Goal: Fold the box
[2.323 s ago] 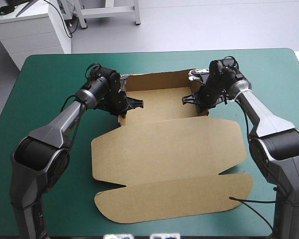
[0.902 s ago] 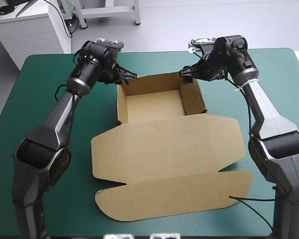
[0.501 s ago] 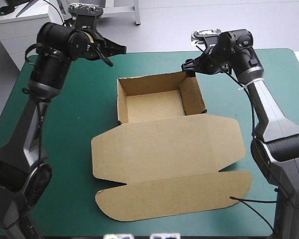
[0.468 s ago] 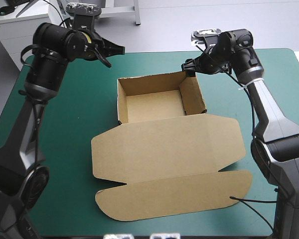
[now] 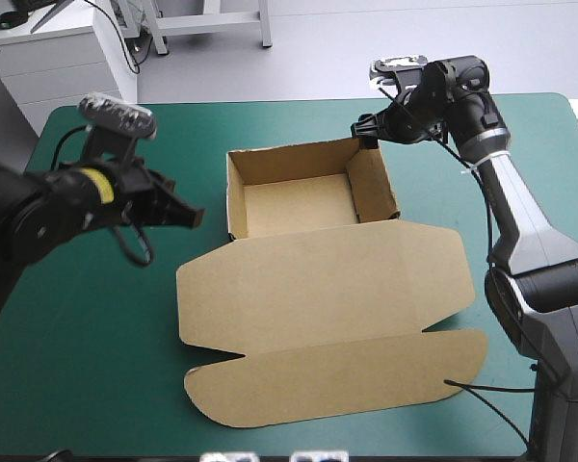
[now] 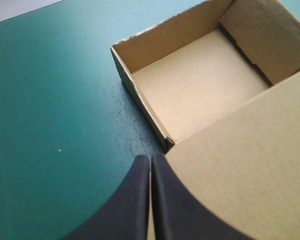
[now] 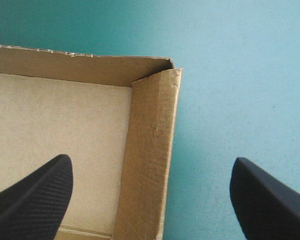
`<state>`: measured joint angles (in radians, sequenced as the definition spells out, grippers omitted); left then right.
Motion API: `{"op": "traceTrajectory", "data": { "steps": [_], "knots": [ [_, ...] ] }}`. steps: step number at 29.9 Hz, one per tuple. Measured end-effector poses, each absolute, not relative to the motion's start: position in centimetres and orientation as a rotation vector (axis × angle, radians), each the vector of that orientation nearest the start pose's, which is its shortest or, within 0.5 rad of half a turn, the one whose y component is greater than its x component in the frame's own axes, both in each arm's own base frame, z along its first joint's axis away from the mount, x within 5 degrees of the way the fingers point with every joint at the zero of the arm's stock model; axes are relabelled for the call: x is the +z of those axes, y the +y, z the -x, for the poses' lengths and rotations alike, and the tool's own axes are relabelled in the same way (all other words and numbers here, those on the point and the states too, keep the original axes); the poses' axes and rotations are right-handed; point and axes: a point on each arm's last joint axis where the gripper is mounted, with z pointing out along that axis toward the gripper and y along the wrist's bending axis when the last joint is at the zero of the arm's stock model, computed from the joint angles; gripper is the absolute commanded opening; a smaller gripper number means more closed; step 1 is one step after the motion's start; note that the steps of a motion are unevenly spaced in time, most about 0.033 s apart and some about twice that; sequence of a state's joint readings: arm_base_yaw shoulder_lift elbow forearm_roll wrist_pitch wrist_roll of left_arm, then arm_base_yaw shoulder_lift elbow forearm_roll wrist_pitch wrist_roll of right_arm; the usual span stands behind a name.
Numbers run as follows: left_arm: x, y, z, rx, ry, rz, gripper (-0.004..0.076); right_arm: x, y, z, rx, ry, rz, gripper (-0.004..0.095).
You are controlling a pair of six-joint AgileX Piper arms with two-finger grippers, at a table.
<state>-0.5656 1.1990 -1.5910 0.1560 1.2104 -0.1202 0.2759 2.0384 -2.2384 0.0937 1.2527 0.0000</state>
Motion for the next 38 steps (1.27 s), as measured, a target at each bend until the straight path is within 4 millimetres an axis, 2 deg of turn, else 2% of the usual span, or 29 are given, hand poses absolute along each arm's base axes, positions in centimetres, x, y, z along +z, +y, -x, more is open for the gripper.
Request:
{"op": "traceTrajectory", "data": {
  "steps": [4,11,15,21,23,25,27,28,30,31,38],
  "knots": [
    [45.6,-7.7,-14.1,-0.179,2.208,-0.507,-0.0008,37.0,13.0,-42.9,0.231,2.538,0.349,0.0796],
    [39.5,-3.8,-7.6,-0.243,2.143,-0.504,-0.0008,32.5,13.2,-42.6,0.251,2.697,0.356,0.0796],
    [36.0,-2.2,-4.9,-0.277,2.070,-0.490,-0.0008,30.1,13.1,-42.3,0.247,2.782,0.358,0.0796],
    [31.4,-0.7,-2.6,-0.303,2.003,-0.478,-0.0008,27.6,13.0,-41.9,0.233,2.862,0.370,0.0760],
    [30.4,-0.5,-2.2,-0.308,1.988,-0.474,-0.0008,27.2,13.1,-42.0,0.236,2.872,0.369,0.0676],
    [29.9,-0.2,-1.8,-0.315,1.966,-0.470,-0.0008,26.9,13.1,-42.1,0.244,2.877,0.367,0.0522],
    [29.6,-0.1,-1.6,-0.319,1.953,-0.466,-0.0008,26.7,13.2,-42.1,0.244,2.880,0.369,0.0324],
    [29.6,-0.1,-1.6,-0.320,1.951,-0.466,-0.0008,26.7,13.2,-42.1,0.244,2.881,0.369,0.0174],
    [29.6,-0.1,-1.6,-0.321,1.944,-0.464,-0.0008,26.6,13.2,-42.2,0.250,2.883,0.368,-0.0027],
    [29.6,-0.1,-1.6,-0.321,1.944,-0.465,-0.0008,26.5,13.2,-42.2,0.251,2.885,0.367,-0.0004],
    [28.8,-0.3,-1.9,-0.316,1.958,-0.471,-0.0008,26.7,13.1,-42.3,0.227,2.874,0.390,-0.0018]
  ]
}}
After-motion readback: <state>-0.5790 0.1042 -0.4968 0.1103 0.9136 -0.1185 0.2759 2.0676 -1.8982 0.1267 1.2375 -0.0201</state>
